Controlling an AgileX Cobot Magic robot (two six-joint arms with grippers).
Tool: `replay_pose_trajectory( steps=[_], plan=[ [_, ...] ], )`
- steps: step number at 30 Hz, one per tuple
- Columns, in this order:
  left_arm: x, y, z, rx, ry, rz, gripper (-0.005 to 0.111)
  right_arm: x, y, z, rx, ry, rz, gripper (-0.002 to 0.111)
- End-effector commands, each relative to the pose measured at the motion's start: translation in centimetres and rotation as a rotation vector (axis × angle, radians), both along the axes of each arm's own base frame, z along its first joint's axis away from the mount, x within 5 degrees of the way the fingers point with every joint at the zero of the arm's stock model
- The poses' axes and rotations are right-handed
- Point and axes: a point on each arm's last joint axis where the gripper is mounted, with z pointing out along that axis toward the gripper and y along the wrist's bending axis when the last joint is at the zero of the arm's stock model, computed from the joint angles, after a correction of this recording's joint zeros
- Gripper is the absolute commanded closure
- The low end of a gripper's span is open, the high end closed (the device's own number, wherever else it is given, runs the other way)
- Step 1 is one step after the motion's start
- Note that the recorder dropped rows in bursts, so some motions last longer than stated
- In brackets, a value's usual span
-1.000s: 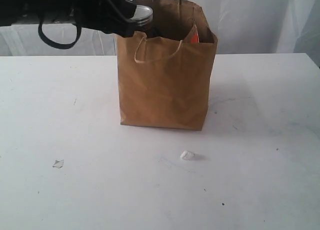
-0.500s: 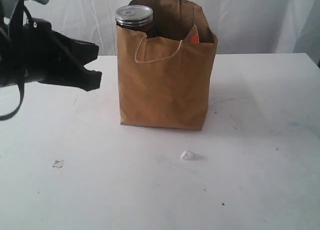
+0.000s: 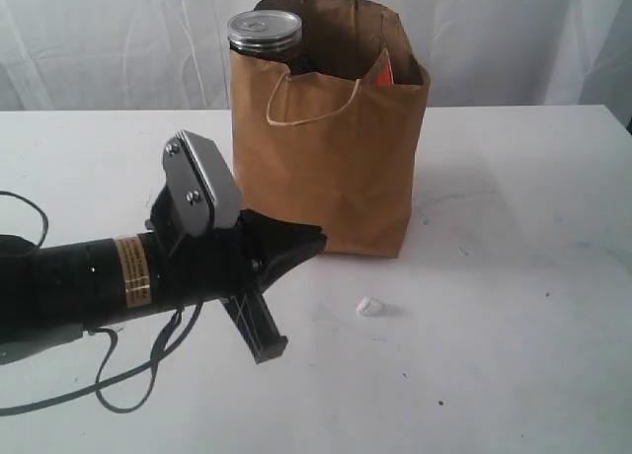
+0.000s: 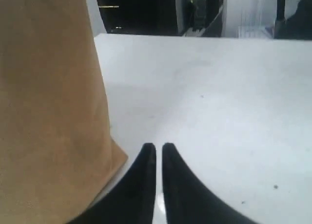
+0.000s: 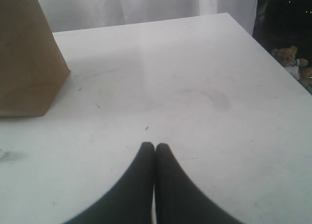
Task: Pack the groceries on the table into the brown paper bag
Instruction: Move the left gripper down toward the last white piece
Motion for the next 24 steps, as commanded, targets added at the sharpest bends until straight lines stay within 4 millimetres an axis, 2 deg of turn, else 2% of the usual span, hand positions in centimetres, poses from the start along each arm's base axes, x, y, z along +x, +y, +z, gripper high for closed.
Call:
replay_pose_trajectory(
  steps=[1,4,7,9,11,14,19,24],
  plan=[
    [0.8,-0.3,-2.1,0.110,-0.049,0.001,0.080,0.0,-0.1,-0.1,0.000,-0.003,-0.010,0.108],
    [2.0,-1.3,-3.5,0.129,-0.025,-0.006,0.060,0.0,-0.1,-0.1,0.000,-0.003,-0.010,0.108],
    [3.5,-2.4,-3.9,0.087,0.049,0.014,0.042,0.0,-0.1,-0.1,0.000,-0.003,-0.010,0.108],
    [4.3,-3.1,-4.0,0.033,0.142,0.040,0.036,0.0,-0.1,-0.1,0.000,-0.003,-0.010,0.108],
    [4.9,-3.6,-4.1,-0.010,0.217,0.060,0.034,0.0,-0.1,-0.1,0.000,-0.003,-0.010,0.108],
    [5.6,-4.1,-4.4,-0.017,0.228,0.063,0.034,0.0,-0.1,-0.1,0.000,-0.003,-0.010,0.108],
    [4.9,-4.8,-5.9,-0.040,0.216,-0.051,0.034,0.0,-0.1,-0.1,0.000,-0.003,-0.010,0.108],
    [4.0,-5.2,-8.9,0.102,0.154,-0.180,0.034,0.0,-0.1,-0.1,0.000,-0.003,-0.010,0.108]
  ],
)
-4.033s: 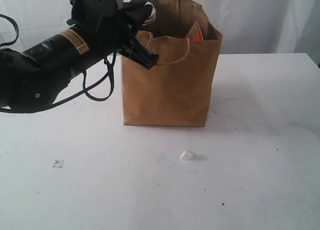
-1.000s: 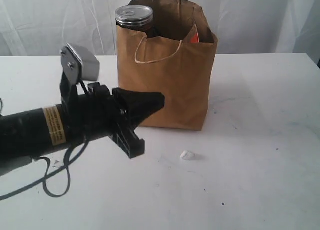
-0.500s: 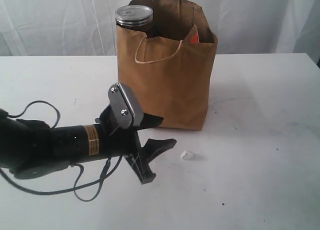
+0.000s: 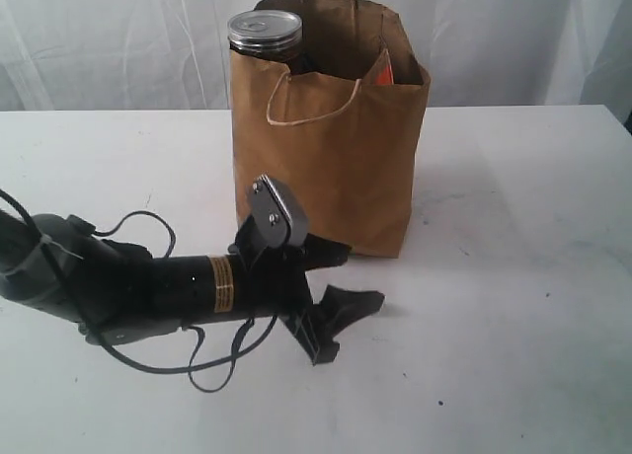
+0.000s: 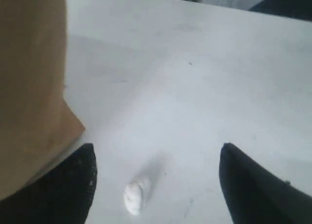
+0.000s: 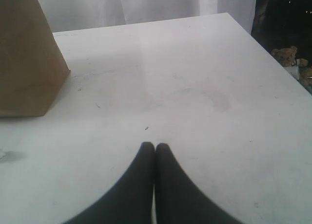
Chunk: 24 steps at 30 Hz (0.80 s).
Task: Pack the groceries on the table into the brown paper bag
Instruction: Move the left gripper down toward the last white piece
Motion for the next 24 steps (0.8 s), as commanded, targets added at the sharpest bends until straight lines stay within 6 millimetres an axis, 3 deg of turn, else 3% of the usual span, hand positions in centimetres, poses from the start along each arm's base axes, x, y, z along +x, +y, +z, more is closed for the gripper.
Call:
replay_pose_trajectory(
  steps=[1,9,16,20,24],
  plan=[
    [-1.0,-0.4,-2.3,0.098,-0.078,-0.136,0.034,0.0,-0.1,-0.1,0.000,-0.003,-0.010,0.108],
    [-0.9,-0.8,-3.4,0.135,-0.198,-0.136,0.034,0.0,-0.1,-0.1,0.000,-0.003,-0.010,0.108],
    [0.5,-2.7,-2.0,0.096,-0.245,-0.122,0.034,0.0,-0.1,-0.1,0.000,-0.003,-0.010,0.108],
    [1.7,-3.4,-1.7,0.140,-0.197,-0.090,0.035,0.0,-0.1,-0.1,0.000,-0.003,-0.010,0.108],
    [2.5,-3.6,-1.6,0.172,-0.101,-0.028,0.047,0.0,-0.1,-0.1,0.000,-0.003,-0.010,0.108]
  ],
)
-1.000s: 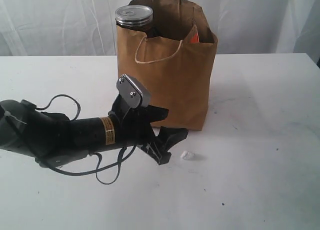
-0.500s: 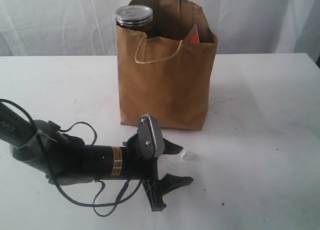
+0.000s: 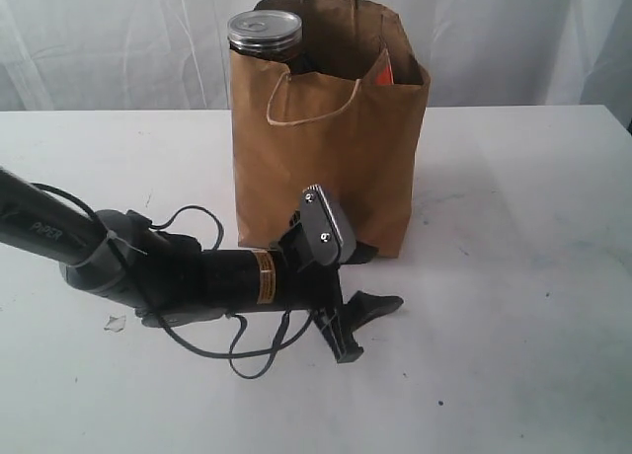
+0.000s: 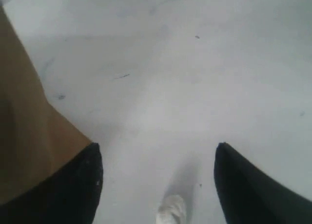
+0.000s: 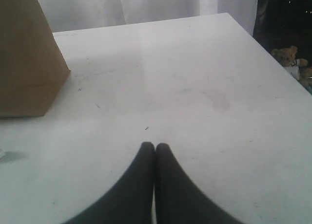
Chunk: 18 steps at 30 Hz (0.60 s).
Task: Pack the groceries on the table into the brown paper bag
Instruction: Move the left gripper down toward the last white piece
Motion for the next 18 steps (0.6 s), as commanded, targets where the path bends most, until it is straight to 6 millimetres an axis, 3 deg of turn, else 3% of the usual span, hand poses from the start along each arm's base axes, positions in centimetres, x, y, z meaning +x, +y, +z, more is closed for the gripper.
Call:
replay_pose_trajectory(
  steps=[1,5,9,18],
  plan=[
    [0.6,-0.2,-0.1,0.034,0.087,0.055,0.050,0.0,-0.1,-0.1,0.000,-0.003,-0.010,0.108],
    [0.6,-0.3,0.0,0.049,0.072,0.035,0.060,0.0,-0.1,-0.1,0.000,-0.003,-0.010,0.108],
    [-0.2,-0.1,-0.9,0.177,0.013,-0.086,0.060,0.0,-0.1,-0.1,0.000,-0.003,-0.010,0.108],
    [0.0,0.0,-1.0,0.196,0.023,-0.063,0.061,0.0,-0.1,-0.1,0.020,-0.004,-0.015,0.108]
  ],
)
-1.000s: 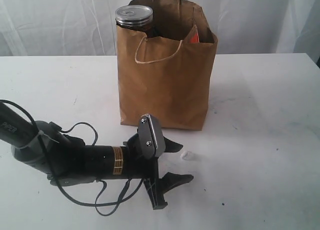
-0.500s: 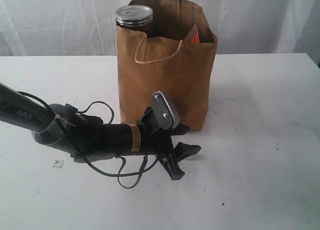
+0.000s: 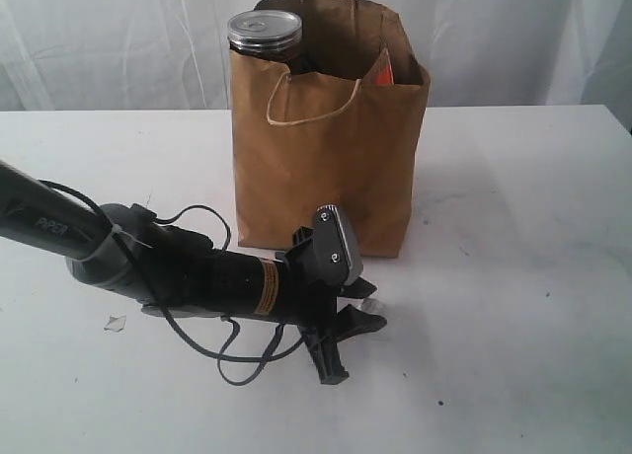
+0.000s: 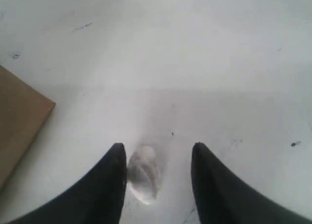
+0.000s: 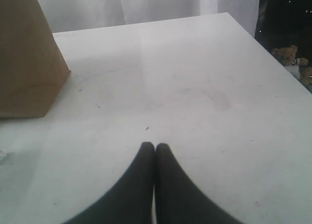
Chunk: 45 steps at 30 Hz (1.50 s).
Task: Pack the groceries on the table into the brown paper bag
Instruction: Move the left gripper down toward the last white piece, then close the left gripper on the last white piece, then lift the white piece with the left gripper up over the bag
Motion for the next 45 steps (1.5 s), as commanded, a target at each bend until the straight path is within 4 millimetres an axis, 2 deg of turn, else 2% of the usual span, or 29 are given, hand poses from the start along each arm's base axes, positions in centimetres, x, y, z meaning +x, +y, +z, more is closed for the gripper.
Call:
replay_pose_trajectory(
  steps=[1,4,6,10,18,27,30,35,41,45],
  plan=[
    [0.1,0.0,0.0,0.021,-0.001,0.013,0.065,0.0,-0.1,-0.1,0.009,-0.004,-0.012,0.108],
    [0.1,0.0,0.0,0.023,-0.001,0.014,0.095,0.0,-0.1,-0.1,0.009,-0.004,-0.012,0.108],
    [0.1,0.0,0.0,0.022,0.003,0.016,0.106,0.0,-0.1,-0.1,0.009,-0.004,-0.012,0.108],
    [0.2,0.1,0.5,-0.001,0.053,0.051,0.107,0.0,-0.1,-0.1,0.009,-0.004,-0.012,0.108],
    [-0.7,0.4,5.2,-0.019,-0.005,-0.017,0.107,0.0,-0.1,-0.1,0.009,-0.004,-0.012,0.108],
    [-3.7,1.3,11.8,-0.083,0.003,-0.180,0.107,0.0,-0.1,-0.1,0.009,-0.004,-0.012,0.108],
    [-5.5,2.1,15.1,-0.133,-0.026,-0.275,0.107,0.0,-0.1,-0.1,0.009,-0.004,-0.012,0.108],
    [-6.4,3.8,19.7,-0.173,-0.182,-0.184,0.107,0.0,-0.1,-0.1,0.009,-0.004,-0.012,0.108],
    [-6.7,6.0,23.6,-0.184,-0.344,-0.013,0.107,0.0,-0.1,-0.1,0.009,-0.004,-0.012,0.108],
    [-7.3,6.9,25.1,-0.211,-0.385,0.021,0.107,0.0,-0.1,-0.1,0.009,-0.004,-0.012,0.108]
  ],
)
